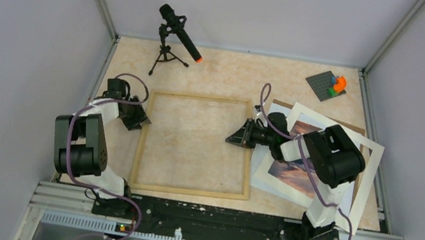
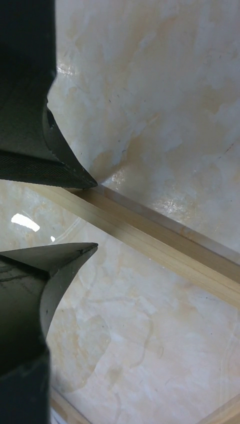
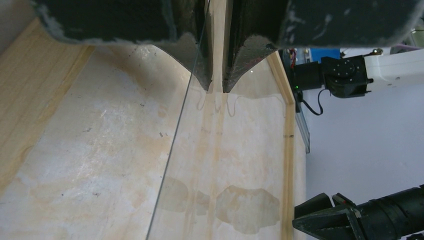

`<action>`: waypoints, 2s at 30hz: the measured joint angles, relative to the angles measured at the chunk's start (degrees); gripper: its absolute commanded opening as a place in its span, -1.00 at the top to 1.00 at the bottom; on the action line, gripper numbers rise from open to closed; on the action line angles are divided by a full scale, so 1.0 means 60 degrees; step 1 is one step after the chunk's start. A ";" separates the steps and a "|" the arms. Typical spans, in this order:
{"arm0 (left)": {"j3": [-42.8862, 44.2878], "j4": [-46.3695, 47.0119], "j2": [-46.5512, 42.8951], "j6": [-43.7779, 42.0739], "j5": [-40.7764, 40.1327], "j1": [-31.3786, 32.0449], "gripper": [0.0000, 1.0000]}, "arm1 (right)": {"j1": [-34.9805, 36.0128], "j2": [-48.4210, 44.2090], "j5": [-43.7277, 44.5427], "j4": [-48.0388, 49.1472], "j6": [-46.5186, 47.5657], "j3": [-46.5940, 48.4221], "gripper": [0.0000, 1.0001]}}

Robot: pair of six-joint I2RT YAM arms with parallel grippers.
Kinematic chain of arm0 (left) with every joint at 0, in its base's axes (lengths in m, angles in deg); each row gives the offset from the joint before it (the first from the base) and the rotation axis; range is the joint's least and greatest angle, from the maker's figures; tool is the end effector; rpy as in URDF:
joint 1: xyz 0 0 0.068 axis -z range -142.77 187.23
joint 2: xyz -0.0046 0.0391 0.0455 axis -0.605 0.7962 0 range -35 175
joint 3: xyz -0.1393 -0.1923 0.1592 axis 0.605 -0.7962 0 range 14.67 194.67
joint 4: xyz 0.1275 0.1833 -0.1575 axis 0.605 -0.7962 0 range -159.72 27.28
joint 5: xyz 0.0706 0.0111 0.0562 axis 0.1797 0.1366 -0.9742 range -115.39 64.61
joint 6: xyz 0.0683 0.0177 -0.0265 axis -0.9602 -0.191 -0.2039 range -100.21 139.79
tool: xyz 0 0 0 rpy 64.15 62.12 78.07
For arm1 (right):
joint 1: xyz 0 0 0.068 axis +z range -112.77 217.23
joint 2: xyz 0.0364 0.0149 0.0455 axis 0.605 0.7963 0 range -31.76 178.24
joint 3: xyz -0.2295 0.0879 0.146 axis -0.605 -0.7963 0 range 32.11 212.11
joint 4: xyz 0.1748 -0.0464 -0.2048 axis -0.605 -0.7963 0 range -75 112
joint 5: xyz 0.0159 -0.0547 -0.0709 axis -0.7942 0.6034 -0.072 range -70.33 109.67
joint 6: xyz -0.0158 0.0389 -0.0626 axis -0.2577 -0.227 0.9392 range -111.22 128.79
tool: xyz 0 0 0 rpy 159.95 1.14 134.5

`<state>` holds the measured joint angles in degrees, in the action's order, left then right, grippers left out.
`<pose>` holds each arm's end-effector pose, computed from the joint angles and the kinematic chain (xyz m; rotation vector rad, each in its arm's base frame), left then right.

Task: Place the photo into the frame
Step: Place the photo frame item in the photo frame.

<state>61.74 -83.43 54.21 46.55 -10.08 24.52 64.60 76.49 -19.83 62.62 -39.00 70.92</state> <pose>0.3053 0.0517 0.1423 -0.8206 2.5440 -0.4353 0.3022 0.2019 0.0976 -0.0717 2.3115 1.4593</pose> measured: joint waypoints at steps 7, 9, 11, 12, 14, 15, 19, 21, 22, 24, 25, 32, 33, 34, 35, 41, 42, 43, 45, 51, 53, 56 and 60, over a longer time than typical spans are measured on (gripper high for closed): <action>0.0299 -0.0339 0.0182 -0.0080 -0.0863 0.0448 0.20 | 0.0000 0.0000 0.0011 -0.0171 0.0066 0.0069 0.69; 0.0433 -0.0506 0.0291 -0.0084 -0.1082 0.0525 0.22 | 0.0000 -0.0029 0.0047 -0.0310 0.0131 0.0127 0.64; 0.0565 -0.0659 0.0393 -0.0087 -0.1217 0.0576 0.24 | 0.0000 -0.0120 0.0135 -0.0554 0.0222 0.0149 0.56; 0.0619 -0.0718 0.0437 -0.0091 -0.1264 0.0590 0.26 | 0.0000 -0.0164 0.0175 -0.0699 0.0251 0.0186 0.51; 0.0696 -0.0805 0.0495 -0.0098 -0.1315 0.0612 0.28 | 0.0000 -0.0313 0.0310 -0.1089 0.0379 0.0288 0.42; 0.0725 -0.0834 0.0517 -0.0109 -0.1319 0.0612 0.29 | 0.0000 -0.0419 0.0382 -0.1319 0.0463 0.0353 0.36; 0.0769 -0.0878 0.0554 -0.0171 -0.1341 0.0619 0.29 | 0.0000 -0.0918 0.0747 -0.2375 0.0896 0.0634 0.15; 0.0772 -0.0882 0.0554 -0.0193 -0.1359 0.0627 0.29 | 0.0000 -0.1249 0.1027 -0.2994 0.1188 0.0758 0.12; 0.0772 -0.0882 0.0554 -0.0204 -0.1362 0.0627 0.29 | 0.0000 -0.1417 0.1166 -0.3297 0.1322 0.0801 0.11; 0.0772 -0.0882 0.0554 -0.0208 -0.1362 0.0627 0.29 | -0.0025 -0.1789 0.1402 -0.3876 0.1585 0.0812 0.11; 0.0772 -0.0882 0.0554 -0.0211 -0.1359 0.0630 0.29 | -0.0036 -0.1934 0.1483 -0.4113 0.1698 0.0812 0.11; 0.0772 -0.0878 0.0546 -0.0226 -0.1348 0.0627 0.29 | -0.0208 -0.2543 0.1993 -0.5727 0.2477 0.0812 0.11; 0.0772 -0.0878 0.0543 -0.0229 -0.1348 0.0627 0.29 | -0.0211 -0.2572 0.2065 -0.5905 0.2565 0.0812 0.11; 0.0772 -0.0878 0.0535 -0.0229 -0.1351 0.0627 0.29 | -0.0215 -0.2597 0.2142 -0.6073 0.2659 0.0812 0.11; 0.0772 -0.0878 0.0532 -0.0233 -0.1351 0.0627 0.29 | -0.0219 -0.2637 0.2222 -0.6255 0.2761 0.0816 0.11; 0.0772 -0.0878 0.0528 -0.0240 -0.1351 0.0627 0.26 | -0.0219 -0.3155 0.2860 -0.7235 0.3359 0.0874 0.11; 0.0772 -0.0878 0.0525 -0.0237 -0.1351 0.0627 0.22 | -0.0226 -0.3264 0.2969 -0.7399 0.3461 0.0874 0.11; 0.0772 -0.0878 0.0525 -0.0237 -0.1351 0.0627 0.17 | -0.0237 -0.3355 0.3049 -0.7522 0.3530 0.0874 0.12; 0.0772 -0.0874 0.0525 -0.0226 -0.1344 0.0627 0.09 | -0.0240 -0.3479 0.3140 -0.7726 0.3639 0.0874 0.16; 0.0761 -0.0798 0.0488 -0.0193 -0.1155 0.0648 -0.05 | -0.0244 -0.3504 0.3093 -0.7825 0.3697 0.0852 0.38; 0.0761 -0.0787 0.0484 -0.0186 -0.1100 0.0645 -0.08 | -0.0244 -0.3504 0.3034 -0.7796 0.3690 0.0849 0.46; 0.0754 -0.0754 0.0481 -0.0189 -0.0994 0.0641 -0.11 | -0.0244 -0.3504 0.2907 -0.7701 0.3646 0.0845 0.48; 0.0732 -0.0721 0.0466 -0.0157 -0.0823 0.0605 -0.16 | -0.0229 -0.3468 0.2860 -0.7533 0.3603 0.0754 0.47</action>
<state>66.13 -87.75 57.01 45.61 -15.02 28.15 63.23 55.68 -2.68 17.42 -17.39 75.44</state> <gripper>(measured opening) 0.567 0.265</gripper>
